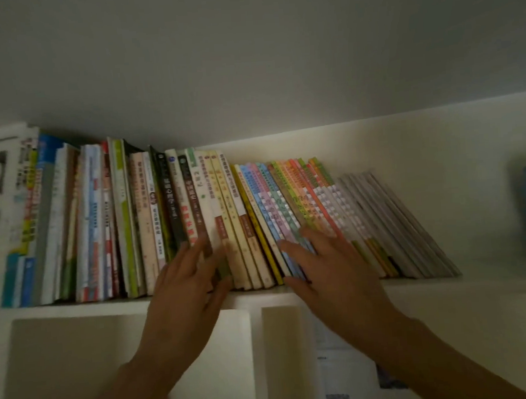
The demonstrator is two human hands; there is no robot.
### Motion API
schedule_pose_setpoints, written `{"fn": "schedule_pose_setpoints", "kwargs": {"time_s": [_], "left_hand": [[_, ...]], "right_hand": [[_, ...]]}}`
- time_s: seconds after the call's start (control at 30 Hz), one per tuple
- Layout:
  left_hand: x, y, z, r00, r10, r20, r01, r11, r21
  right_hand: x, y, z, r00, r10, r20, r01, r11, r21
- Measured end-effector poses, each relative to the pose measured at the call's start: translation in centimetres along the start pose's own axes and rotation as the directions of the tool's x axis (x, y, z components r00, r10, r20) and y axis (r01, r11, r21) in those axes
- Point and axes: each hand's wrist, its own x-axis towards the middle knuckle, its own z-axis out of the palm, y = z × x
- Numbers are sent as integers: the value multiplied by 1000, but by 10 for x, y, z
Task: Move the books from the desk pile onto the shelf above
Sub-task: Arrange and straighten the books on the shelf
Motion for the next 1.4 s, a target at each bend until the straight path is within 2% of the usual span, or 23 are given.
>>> {"fn": "schedule_pose_setpoints", "kwargs": {"time_s": [0.07, 0.17, 0.27, 0.37, 0.47, 0.53, 0.57, 0.63, 0.73, 0.8, 0.87, 0.93, 1.03, 1.07, 1.13, 1.2, 1.3, 1.4], "left_hand": [[6, -21, -4, 994, -104, 43, 102, 994, 36], [15, -54, -9, 990, -105, 99, 97, 992, 85], [20, -74, -9, 994, -28, 105, 21, 998, 62], [28, -85, -8, 992, 53, 114, -53, 999, -4], [33, -98, -11, 985, 103, 139, -108, 994, 26], [35, -109, -7, 985, 150, 83, -157, 983, 94], [36, -113, -6, 984, 164, 75, -174, 974, 147], [40, -121, 0, 975, 162, 152, -186, 969, 165], [45, -129, 8, 970, 195, 144, -217, 964, 153], [45, -128, 2, 972, 203, 118, -210, 976, 55], [41, -122, -6, 980, 176, 92, -169, 982, -79], [41, -110, -11, 990, 121, 74, -110, 985, -133], [48, -101, 0, 999, 41, -8, -41, 999, -28], [51, -99, 2, 998, 48, -31, -46, 997, 55], [56, -101, 7, 997, 78, -22, -73, 984, 164], [59, -109, 8, 996, 91, -8, -86, 964, 253], [64, -118, 3, 995, 98, 18, -99, 957, 271], [64, -115, -3, 994, 83, 64, -99, 945, 312]], "right_hand": [[17, -18, 10, 989, 53, 139, -55, 998, 10], [38, -48, 28, 955, 142, 261, -153, 988, 22], [51, -69, 44, 929, 269, 254, -280, 960, 7], [61, -81, 45, 904, 364, 225, -344, 931, -123], [64, -87, 41, 856, 474, 207, -420, 870, -258], [66, -94, 38, 816, 535, 221, -463, 832, -305], [68, -97, 38, 783, 568, 253, -487, 813, -318], [76, -101, 42, 732, 615, 294, -526, 784, -329], [86, -98, 50, 708, 653, 269, -583, 755, -300], [86, -96, 52, 709, 651, 271, -586, 757, -288], [79, -96, 53, 739, 625, 253, -565, 779, -272], [70, -95, 52, 781, 584, 221, -524, 805, -278], [62, -86, 47, 848, 504, 163, -430, 834, -346], [60, -81, 43, 865, 472, 169, -407, 858, -312], [62, -70, 35, 863, 439, 251, -425, 898, -109], [65, -69, 31, 854, 407, 324, -419, 907, -35], [66, -66, 35, 878, 375, 297, -401, 916, 27], [66, -62, 42, 876, 403, 263, -449, 881, 146]]}}
